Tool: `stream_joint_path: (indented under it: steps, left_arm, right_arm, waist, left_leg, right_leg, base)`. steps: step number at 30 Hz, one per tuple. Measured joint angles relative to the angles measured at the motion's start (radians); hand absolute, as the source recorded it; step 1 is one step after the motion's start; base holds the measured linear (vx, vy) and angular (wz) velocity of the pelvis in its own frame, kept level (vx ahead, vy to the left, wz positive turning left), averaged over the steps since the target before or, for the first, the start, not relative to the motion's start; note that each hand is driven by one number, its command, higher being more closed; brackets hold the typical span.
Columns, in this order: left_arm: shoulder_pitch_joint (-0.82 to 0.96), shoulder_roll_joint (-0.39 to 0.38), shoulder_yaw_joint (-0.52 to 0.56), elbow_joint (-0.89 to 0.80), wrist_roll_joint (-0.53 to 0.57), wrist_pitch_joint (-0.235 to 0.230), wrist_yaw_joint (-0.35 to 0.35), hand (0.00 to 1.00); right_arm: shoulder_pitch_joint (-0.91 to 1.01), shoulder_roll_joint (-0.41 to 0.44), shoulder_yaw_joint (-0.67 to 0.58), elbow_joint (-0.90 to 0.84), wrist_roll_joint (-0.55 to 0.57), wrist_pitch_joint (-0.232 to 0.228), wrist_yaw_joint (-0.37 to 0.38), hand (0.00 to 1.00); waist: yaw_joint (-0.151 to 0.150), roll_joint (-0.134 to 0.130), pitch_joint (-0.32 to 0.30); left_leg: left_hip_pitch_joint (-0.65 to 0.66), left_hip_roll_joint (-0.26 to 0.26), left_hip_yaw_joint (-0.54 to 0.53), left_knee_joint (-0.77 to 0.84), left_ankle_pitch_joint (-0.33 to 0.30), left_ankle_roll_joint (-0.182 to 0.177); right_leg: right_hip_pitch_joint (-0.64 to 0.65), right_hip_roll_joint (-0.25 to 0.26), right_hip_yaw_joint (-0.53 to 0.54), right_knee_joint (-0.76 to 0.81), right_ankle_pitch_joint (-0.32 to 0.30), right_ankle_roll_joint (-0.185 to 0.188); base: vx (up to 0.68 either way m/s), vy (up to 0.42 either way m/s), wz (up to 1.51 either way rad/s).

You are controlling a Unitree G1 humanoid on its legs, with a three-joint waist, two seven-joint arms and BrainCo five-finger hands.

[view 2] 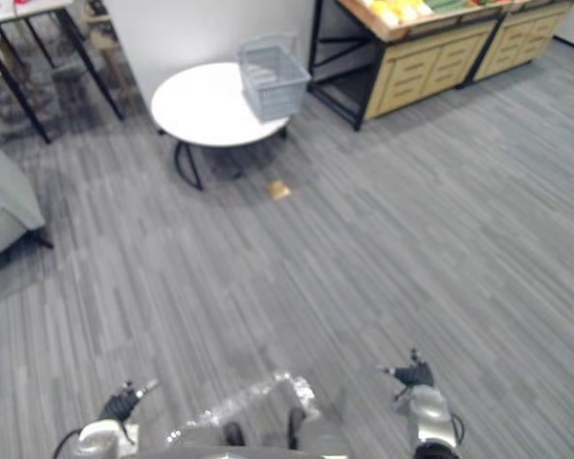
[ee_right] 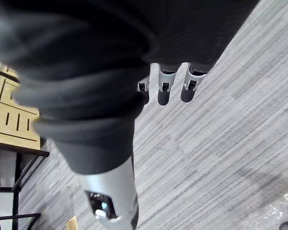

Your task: Pick vegetable in the basket

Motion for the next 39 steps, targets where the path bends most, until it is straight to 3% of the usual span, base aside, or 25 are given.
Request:
stream_joint_path:
  steps: [2,4,6,8,9,10,11,13,14,16,17,19,20,22,24,25,26,27,29,30,31,32,34,36,39]
  left_arm:
    - [0.019,-0.002,-0.003,0.000,-0.005,0.002,0.001,0.00]
    - [0.030,-0.003,-0.014,-0.010,-0.030,0.004,0.001,0.00]
    - [0.042,-0.008,-0.014,-0.013,-0.036,0.004,0.000,0.00]
    - [0.057,-0.020,-0.014,-0.013,-0.036,0.002,0.000,0.00]
    - [0.073,-0.024,-0.012,-0.011,-0.035,-0.002,0.000,0.00]
    - [0.084,-0.026,0.004,0.009,-0.033,-0.003,0.000,0.00]
    - [0.088,-0.034,0.009,0.013,-0.030,-0.002,0.000,0.00]
    - [0.108,-0.049,0.010,0.014,-0.026,-0.002,-0.002,0.00]
    - [0.115,-0.042,0.004,0.013,-0.026,-0.001,-0.002,0.00]
    - [0.106,-0.031,-0.027,0.002,-0.026,-0.002,-0.002,0.00]
    - [0.091,-0.019,-0.056,-0.019,-0.026,-0.006,-0.001,0.00]
    - [0.051,-0.005,-0.069,-0.026,-0.030,-0.006,-0.001,0.00]
    - [0.013,0.005,-0.081,-0.026,-0.036,-0.010,-0.002,0.00]
    - [-0.032,0.025,-0.110,-0.024,-0.036,-0.019,-0.008,0.00]
    - [-0.067,0.033,-0.118,-0.008,-0.034,-0.025,-0.009,0.00]
    - [-0.063,0.033,-0.118,-0.006,-0.033,-0.025,-0.009,0.00]
    - [-0.037,0.039,-0.117,-0.004,-0.029,-0.025,-0.010,0.00]
    - [-0.018,0.033,-0.120,0.018,-0.020,-0.025,-0.011,0.00]
    - [-0.003,0.014,-0.113,0.040,-0.017,-0.024,-0.011,0.00]
    - [0.000,0.007,-0.103,0.046,-0.016,-0.024,-0.011,0.00]
    - [0.018,-0.011,-0.082,0.049,-0.018,-0.023,-0.010,0.00]
    - [0.038,-0.026,-0.082,0.050,-0.019,-0.022,-0.010,0.00]
    - [0.043,-0.033,-0.082,0.045,-0.019,-0.023,-0.009,0.00]
    - [0.047,-0.035,-0.082,0.031,-0.022,-0.023,-0.009,0.00]
    - [0.071,-0.046,-0.081,0.004,-0.024,-0.024,-0.009,0.00]
  right_arm:
    - [-0.011,-0.013,0.000,-0.017,0.013,-0.001,-0.005,0.00]
    - [-0.026,-0.045,0.001,-0.038,0.017,-0.001,-0.007,0.00]
    - [-0.062,-0.089,0.000,-0.056,0.038,-0.004,-0.008,0.00]
    - [-0.093,-0.133,0.003,-0.064,0.045,-0.007,-0.014,0.00]
    - [-0.104,-0.142,0.020,-0.090,0.045,-0.010,-0.021,0.00]
    - [-0.100,-0.131,0.051,-0.131,0.040,-0.012,-0.016,0.00]
    - [-0.100,-0.132,0.065,-0.149,0.036,-0.014,-0.013,0.00]
    - [-0.103,-0.127,0.085,-0.196,0.033,-0.017,-0.007,0.00]
    - [-0.116,-0.121,0.115,-0.213,0.033,-0.018,-0.007,0.00]
    - [-0.140,-0.122,0.135,-0.219,0.032,-0.020,-0.008,0.00]
    - [-0.164,-0.129,0.153,-0.249,0.032,-0.022,-0.012,0.00]
    - [-0.200,-0.148,0.150,-0.264,0.033,-0.035,-0.016,0.00]
    - [-0.219,-0.176,0.146,-0.275,0.035,-0.044,-0.032,0.00]
    - [-0.257,-0.217,0.109,-0.277,0.035,-0.045,-0.048,0.00]
    - [-0.333,-0.267,0.070,-0.274,0.035,-0.046,-0.084,0.00]
    - [-0.345,-0.277,0.069,-0.275,0.035,-0.048,-0.089,0.00]
    - [-0.360,-0.283,0.070,-0.276,0.035,-0.052,-0.093,0.00]
    - [-0.368,-0.289,0.072,-0.282,0.034,-0.053,-0.091,0.00]
    - [-0.377,-0.291,0.073,-0.313,0.032,-0.049,-0.094,0.00]
    - [-0.378,-0.289,0.077,-0.324,0.032,-0.048,-0.095,0.00]
    - [-0.390,-0.284,0.109,-0.339,0.024,-0.045,-0.100,0.00]
    - [-0.406,-0.272,0.147,-0.353,-0.009,-0.040,-0.110,0.00]
    - [-0.431,-0.249,0.199,-0.399,-0.049,-0.042,-0.129,0.00]
    - [-0.462,-0.250,0.216,-0.413,-0.074,-0.043,-0.131,0.00]
    - [-0.558,-0.265,0.271,-0.433,-0.105,-0.059,-0.135,0.00]
  waist:
    - [0.003,-0.012,0.014]
    - [0.023,-0.027,0.018]
    - [0.032,-0.003,0.012]
    - [0.047,0.041,0.004]
    - [0.052,0.048,-0.002]
    - [0.063,-0.002,-0.009]
    - [0.067,-0.010,-0.007]
    - [0.066,-0.027,-0.002]
    - [0.048,-0.051,0.008]
    - [0.035,-0.043,0.013]
    - [0.026,-0.035,0.017]
    - [0.016,-0.022,0.025]
    - [0.008,-0.019,0.027]
    - [-0.008,-0.017,0.029]
    - [-0.013,-0.027,0.031]
    - [-0.013,-0.027,0.032]
    - [-0.009,-0.031,0.030]
    - [-0.006,0.001,0.026]
    - [0.006,0.052,0.027]
    - [0.011,0.056,0.027]
    - [0.020,0.066,0.033]
    - [0.027,0.073,0.047]
    - [0.048,0.048,0.087]
    - [0.051,0.042,0.091]
    - [0.057,0.040,0.092]
  left_leg:
    - [-0.060,0.000,0.004,0.009,-0.024,-0.013]
    - [-0.098,-0.047,0.014,-0.168,-0.018,-0.029]
    - [-0.109,-0.098,0.034,-0.503,0.072,-0.060]
    - [-0.112,-0.105,0.027,-0.729,0.165,-0.061]
    - [-0.107,-0.109,0.023,-0.739,0.219,-0.033]
    - [-0.069,-0.167,0.027,-0.721,0.228,-0.022]
    - [-0.051,-0.179,0.028,-0.710,0.224,0.001]
    - [0.021,-0.206,0.044,-0.681,0.185,0.098]
    - [0.122,-0.234,0.045,-0.674,0.125,0.116]
    - [0.210,-0.234,0.028,-0.681,0.084,0.115]
    - [0.287,-0.234,0.014,-0.715,0.059,0.105]
    - [0.337,-0.233,-0.028,-0.753,0.045,0.094]
    - [0.367,-0.228,-0.062,-0.782,0.038,0.082]
    - [0.397,-0.223,-0.117,-0.806,0.019,0.052]
    - [0.456,-0.213,-0.142,-0.825,-0.017,-0.007]
    - [0.479,-0.208,-0.142,-0.827,-0.030,-0.027]
    - [0.531,-0.197,-0.140,-0.826,-0.057,-0.071]
    - [0.568,-0.151,-0.136,-0.802,-0.063,-0.097]
    - [0.483,-0.049,-0.138,-0.592,-0.022,-0.136]
    - [0.434,-0.021,-0.139,-0.484,0.014,-0.131]
    - [0.318,0.053,-0.144,-0.221,0.122,-0.064]
    - [0.236,0.103,-0.160,0.034,0.116,-0.025]
    - [0.122,0.096,-0.159,0.236,0.045,-0.013]
    - [0.064,0.064,-0.134,0.181,0.017,-0.006]
    - [-0.023,-0.057,-0.023,-0.232,0.000,-0.023]
  right_leg:
    - [0.024,-0.019,0.019,-0.002,-0.020,-0.005]
    - [0.022,-0.048,0.052,-0.018,-0.029,0.006]
    - [0.028,-0.071,0.078,-0.073,-0.032,0.012]
    - [0.043,-0.066,0.104,-0.107,-0.045,0.035]
    - [0.052,-0.081,0.117,-0.088,-0.087,0.067]
    - [0.031,-0.143,0.122,0.038,-0.135,0.109]
    - [-0.006,-0.159,0.116,0.148,-0.140,0.116]
    - [-0.094,-0.185,0.128,0.458,-0.092,0.198]
    - [-0.178,-0.198,0.170,0.744,0.044,0.296]
    - [-0.251,-0.199,0.140,0.910,0.036,0.261]
    - [-0.320,-0.236,0.044,0.922,-0.004,0.183]
    - [-0.384,-0.267,-0.058,0.817,-0.030,0.139]
    - [-0.414,-0.272,-0.112,0.660,-0.031,0.134]
    - [-0.422,-0.278,-0.161,0.303,0.029,0.123]
    - [-0.439,-0.310,-0.193,-0.031,0.167,0.128]
    - [-0.446,-0.315,-0.208,-0.048,0.173,0.126]
    - [-0.442,-0.316,-0.220,-0.048,0.209,0.094]
    - [-0.446,-0.288,-0.219,0.031,0.351,0.053]
    - [-0.464,-0.235,-0.241,0.136,0.252,0.030]
    - [-0.463,-0.216,-0.242,0.153,0.227,0.016]
    - [-0.422,-0.170,-0.238,0.159,0.182,0.004]
    - [-0.353,-0.128,-0.232,0.147,0.149,-0.007]
    - [-0.184,-0.095,-0.208,0.104,0.073,-0.035]
    - [-0.126,-0.084,-0.198,0.065,0.054,-0.036]
    - [-0.027,-0.074,-0.178,-0.035,0.034,-0.023]
  base:
    - [0.21,-0.002,-0.24]
    - [0.28,0.068,-0.40]
    - [0.32,0.130,-0.39]
    - [0.47,0.235,-0.39]
    - [0.76,0.392,-0.56]
    - [0.66,0.333,-0.55]
    - [0.65,0.311,-0.53]
    - [0.49,0.227,-0.24]
    - [0.44,0.160,0.08]
    - [0.58,0.137,0.28]
    - [0.62,0.092,0.38]
    - [0.47,0.004,0.53]
    - [0.52,-0.091,0.92]
    - [0.54,-0.172,1.02]
    - [0.74,-0.366,0.77]
    - [0.82,-0.431,0.48]
    - [0.78,-0.409,0.24]
    - [0.79,-0.435,0.07]
    - [0.63,-0.463,-0.17]
    - [0.62,-0.532,-0.36]
    - [0.62,-0.455,-0.57]
    - [0.72,-0.443,-0.68]
    - [0.60,-0.285,-0.48]
    - [0.40,-0.147,-0.19]
    - [0.46,-0.065,-0.25]
